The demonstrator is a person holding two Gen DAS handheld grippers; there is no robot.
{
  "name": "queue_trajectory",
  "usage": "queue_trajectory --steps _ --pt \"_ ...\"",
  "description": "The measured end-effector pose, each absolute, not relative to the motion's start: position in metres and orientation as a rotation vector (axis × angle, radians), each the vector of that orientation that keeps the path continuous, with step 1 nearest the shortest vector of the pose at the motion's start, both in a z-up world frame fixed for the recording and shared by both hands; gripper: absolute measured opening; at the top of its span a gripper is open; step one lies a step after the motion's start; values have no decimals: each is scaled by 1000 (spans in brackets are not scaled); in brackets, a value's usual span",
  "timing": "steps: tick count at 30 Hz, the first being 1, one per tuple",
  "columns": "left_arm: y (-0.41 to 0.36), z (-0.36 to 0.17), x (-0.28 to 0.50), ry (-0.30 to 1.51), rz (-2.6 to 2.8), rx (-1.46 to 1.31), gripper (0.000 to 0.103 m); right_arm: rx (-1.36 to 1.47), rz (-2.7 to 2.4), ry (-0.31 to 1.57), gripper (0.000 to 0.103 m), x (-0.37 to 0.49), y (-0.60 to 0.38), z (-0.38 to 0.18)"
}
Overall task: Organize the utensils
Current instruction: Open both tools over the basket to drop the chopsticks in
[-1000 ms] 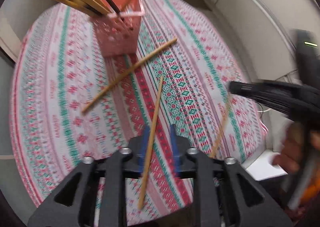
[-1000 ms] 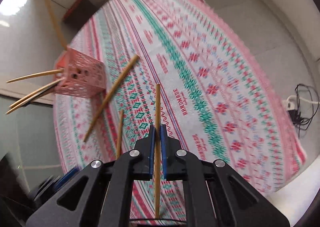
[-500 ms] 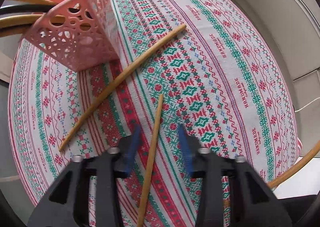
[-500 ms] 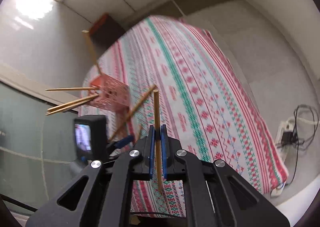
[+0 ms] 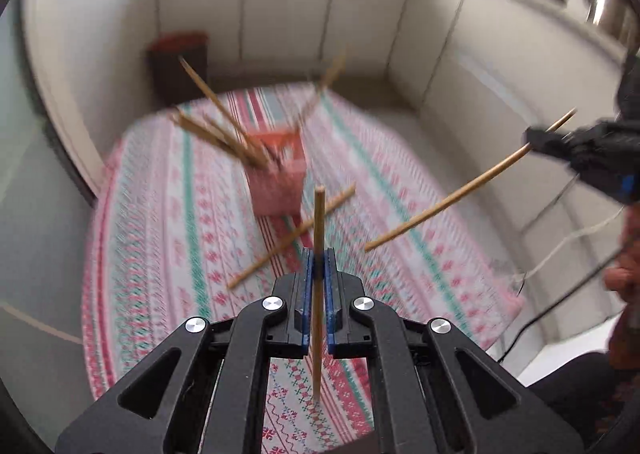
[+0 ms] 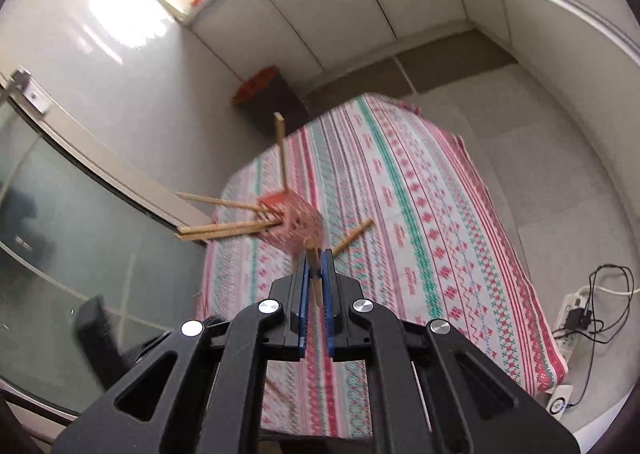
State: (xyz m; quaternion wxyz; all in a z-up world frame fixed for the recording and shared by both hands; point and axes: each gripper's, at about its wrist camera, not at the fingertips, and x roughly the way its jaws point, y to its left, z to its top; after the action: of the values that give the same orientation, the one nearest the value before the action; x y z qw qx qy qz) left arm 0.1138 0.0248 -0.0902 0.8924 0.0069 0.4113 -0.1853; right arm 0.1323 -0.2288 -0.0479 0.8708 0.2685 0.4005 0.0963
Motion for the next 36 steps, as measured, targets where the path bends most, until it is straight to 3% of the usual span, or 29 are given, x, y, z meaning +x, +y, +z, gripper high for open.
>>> queue_trajectory --steps 9,15,27,32,36 --pt "22 22 122 588 -389 -72 4 561 160 708 6 148 -236 19" --pt "19 53 142 511 -355 -79 4 501 151 668 6 176 -221 42" --pt "16 5 210 512 -277 -76 8 453 175 701 6 221 -187 23" --pt "45 -4 195 489 -214 -149 39 404 168 718 6 236 -168 10" --pt "69 17 184 458 -191 -188 46 372 159 718 6 245 -154 5"
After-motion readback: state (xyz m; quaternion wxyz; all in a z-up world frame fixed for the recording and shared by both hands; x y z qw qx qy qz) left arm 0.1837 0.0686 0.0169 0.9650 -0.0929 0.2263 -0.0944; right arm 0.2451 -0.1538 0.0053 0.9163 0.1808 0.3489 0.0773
